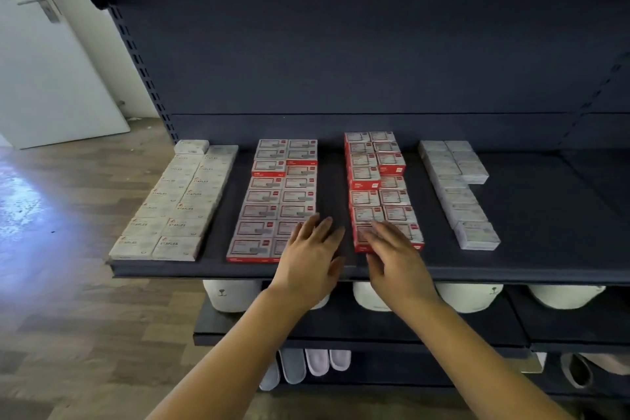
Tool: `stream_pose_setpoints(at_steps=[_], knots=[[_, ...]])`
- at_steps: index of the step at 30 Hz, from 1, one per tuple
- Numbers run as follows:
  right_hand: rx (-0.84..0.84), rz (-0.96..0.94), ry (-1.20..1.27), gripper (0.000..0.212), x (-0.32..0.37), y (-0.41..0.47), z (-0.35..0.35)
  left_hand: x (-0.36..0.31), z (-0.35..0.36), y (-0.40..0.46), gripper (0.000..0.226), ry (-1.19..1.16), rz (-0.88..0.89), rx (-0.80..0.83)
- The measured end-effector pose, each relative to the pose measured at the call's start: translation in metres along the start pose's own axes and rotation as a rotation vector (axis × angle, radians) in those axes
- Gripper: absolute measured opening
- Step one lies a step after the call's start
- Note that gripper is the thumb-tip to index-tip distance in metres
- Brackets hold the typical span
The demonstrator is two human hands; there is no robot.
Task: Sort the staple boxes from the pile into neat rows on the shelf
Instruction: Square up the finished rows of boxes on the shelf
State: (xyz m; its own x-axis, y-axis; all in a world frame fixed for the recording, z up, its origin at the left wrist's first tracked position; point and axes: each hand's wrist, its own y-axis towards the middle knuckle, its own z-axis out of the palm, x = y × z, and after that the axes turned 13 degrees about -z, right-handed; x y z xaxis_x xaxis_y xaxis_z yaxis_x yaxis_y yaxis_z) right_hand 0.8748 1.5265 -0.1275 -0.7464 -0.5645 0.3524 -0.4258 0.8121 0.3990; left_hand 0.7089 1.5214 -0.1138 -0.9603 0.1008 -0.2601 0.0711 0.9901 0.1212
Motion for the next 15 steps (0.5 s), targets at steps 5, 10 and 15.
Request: stream_pose_setpoints(at_steps=[5, 10, 15], knots=[[-0.058, -0.065, -0.01, 0.042, -0.041, -0.007, -0.019, -0.03, 0.018, 0.016, 0.049, -0.105, 0.068, -0.044], [0.049, -0.047, 0.018, 0.049, -0.08, -0.009, -0.031, -0.044, 0.031, 0.03, 0.038, -0.13, 0.047, -0.067], [0.186, -0.066, 0.065, 0.047, -0.087, 0.005, -0.036, -0.045, 0.037, 0.035, 0.043, -0.216, -0.003, -0.117]])
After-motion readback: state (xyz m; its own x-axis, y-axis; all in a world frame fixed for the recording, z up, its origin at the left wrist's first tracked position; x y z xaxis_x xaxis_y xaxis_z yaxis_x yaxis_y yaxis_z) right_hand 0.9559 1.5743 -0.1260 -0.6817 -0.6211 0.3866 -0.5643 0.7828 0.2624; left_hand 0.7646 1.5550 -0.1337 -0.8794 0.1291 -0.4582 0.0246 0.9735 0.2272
